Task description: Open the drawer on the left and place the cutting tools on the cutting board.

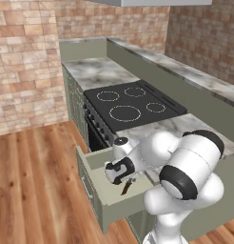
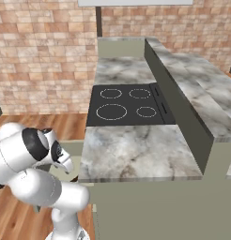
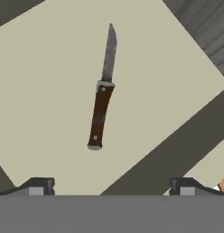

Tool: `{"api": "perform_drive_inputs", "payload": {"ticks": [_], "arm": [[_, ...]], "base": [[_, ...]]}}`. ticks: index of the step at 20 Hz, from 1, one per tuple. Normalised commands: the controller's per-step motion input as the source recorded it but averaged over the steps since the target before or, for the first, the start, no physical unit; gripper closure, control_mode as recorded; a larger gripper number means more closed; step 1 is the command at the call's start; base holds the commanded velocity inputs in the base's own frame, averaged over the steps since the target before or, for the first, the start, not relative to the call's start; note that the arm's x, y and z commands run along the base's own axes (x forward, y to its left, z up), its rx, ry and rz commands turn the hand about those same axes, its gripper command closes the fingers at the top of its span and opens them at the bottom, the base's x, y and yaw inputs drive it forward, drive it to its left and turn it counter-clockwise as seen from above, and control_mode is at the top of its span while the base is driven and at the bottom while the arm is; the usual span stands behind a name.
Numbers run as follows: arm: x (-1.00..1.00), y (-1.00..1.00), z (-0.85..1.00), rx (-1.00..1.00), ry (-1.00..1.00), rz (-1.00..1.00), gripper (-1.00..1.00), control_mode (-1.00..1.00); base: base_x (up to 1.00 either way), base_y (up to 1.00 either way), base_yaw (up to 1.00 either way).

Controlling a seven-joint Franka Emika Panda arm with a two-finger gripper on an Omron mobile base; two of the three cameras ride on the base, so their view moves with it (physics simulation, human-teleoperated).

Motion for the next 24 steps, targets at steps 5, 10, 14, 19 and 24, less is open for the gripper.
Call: {"api": "perform_drive_inputs", "payload": {"ticks": [5,10,14,19,24], "arm": [[0.2,-0.01,-0.21,0.0,0.0,0.0,-1.0,-1.0],[0.18,-0.04,-0.19,0.0,0.0,0.0,-1.0,-1.0],[0.1,-0.08,-0.21,0.0,0.0,0.0,-1.0,-1.0],[0.16,-0.06,-0.25,0.0,0.0,0.0,-1.0,-1.0],[0.16,0.0,-0.26,0.0,0.0,0.0,-1.0,-1.0]], "base": [[0.0,0.0,0.0],[0.0,0.0,0.0],[0.0,0.0,0.0],[0.0,0.0,0.0],[0.0,0.0,0.0]]}}
